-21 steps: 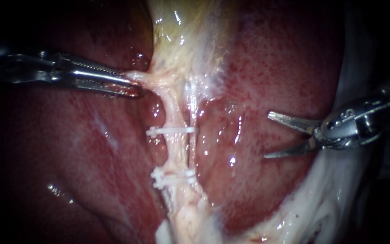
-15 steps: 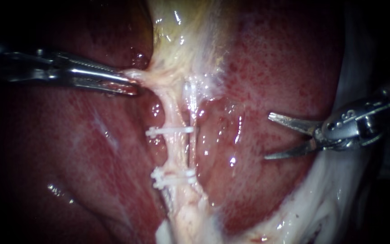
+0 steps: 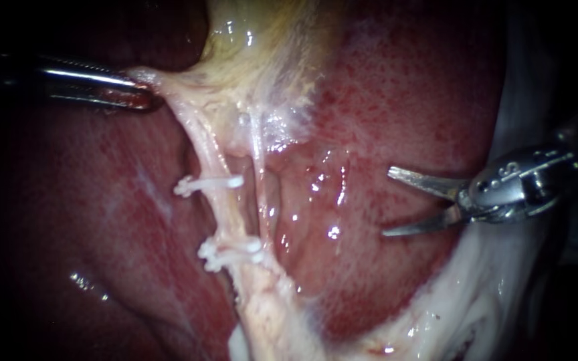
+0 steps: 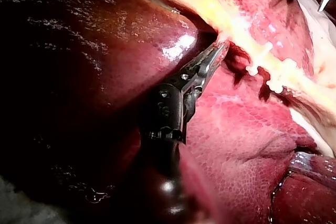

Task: Go to the cutting position left tube

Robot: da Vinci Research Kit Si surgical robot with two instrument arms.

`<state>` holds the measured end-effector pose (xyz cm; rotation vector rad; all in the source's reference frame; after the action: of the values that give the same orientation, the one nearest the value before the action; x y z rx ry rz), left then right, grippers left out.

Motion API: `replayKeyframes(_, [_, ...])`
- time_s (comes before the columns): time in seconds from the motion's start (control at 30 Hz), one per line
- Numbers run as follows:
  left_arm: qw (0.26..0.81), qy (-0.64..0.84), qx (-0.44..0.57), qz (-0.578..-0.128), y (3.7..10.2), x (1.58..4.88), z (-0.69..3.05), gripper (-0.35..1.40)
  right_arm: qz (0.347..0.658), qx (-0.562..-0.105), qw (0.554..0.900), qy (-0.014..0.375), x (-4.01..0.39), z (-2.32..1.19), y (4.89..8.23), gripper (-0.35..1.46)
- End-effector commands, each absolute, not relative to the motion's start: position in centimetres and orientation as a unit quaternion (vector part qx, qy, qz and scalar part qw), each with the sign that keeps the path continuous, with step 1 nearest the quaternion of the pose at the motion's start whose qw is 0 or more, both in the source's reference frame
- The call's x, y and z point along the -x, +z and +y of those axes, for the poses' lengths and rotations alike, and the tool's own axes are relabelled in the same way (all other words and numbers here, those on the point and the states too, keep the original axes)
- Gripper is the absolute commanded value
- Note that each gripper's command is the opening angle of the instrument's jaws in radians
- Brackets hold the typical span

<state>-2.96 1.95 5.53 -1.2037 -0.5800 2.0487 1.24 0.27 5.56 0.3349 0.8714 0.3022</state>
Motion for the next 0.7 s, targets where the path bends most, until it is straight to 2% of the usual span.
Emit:
replayKeyframes(0.03, [0.341, 0.788, 0.462, -0.223, 5.53, 2.97, 1.95, -0.35, 0.42, -0.17, 0.879, 0.148, -1.29, 0.25, 5.56, 1.43])
replayKeyframes(0.37, [0.34, 0.788, 0.463, -0.224, 5.54, 3.0, 1.92, -0.35, 0.444, -0.247, 0.847, 0.159, -1.95, 0.26, 5.58, 1.43])
replayKeyframes(0.5, [0.34, 0.788, 0.463, -0.223, 5.54, 3.0, 1.91, -0.35, 0.453, -0.271, 0.836, 0.152, -2.2, 0.3, 5.64, 1.43])
replayKeyframes(0.7, [0.34, 0.788, 0.462, -0.223, 5.53, 3.02, 1.91, -0.35, 0.447, -0.324, 0.822, 0.14, -2.36, 0.22, 5.77, 1.43])
